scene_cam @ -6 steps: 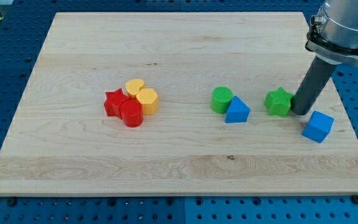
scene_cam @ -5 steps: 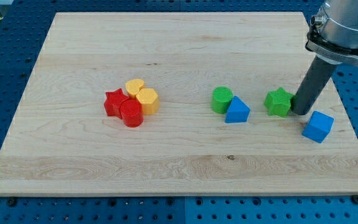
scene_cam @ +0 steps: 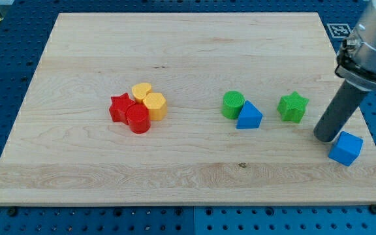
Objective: Put the blue cube diagonal to blue triangle
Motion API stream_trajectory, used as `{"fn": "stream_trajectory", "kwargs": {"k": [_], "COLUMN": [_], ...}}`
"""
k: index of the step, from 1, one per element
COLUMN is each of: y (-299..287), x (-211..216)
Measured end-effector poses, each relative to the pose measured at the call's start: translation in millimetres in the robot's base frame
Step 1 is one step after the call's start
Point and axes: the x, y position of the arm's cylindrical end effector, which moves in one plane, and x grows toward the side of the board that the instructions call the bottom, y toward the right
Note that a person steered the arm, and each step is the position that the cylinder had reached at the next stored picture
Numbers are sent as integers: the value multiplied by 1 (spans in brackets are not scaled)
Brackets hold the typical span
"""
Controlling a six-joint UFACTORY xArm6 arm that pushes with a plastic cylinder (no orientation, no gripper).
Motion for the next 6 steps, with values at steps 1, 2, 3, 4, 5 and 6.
{"fn": "stream_trajectory", "kwargs": {"k": [1, 2, 3, 4, 5, 6], "y": [0, 6, 24, 41, 43, 43], "x": [1, -3, -5, 6, 8, 9]}}
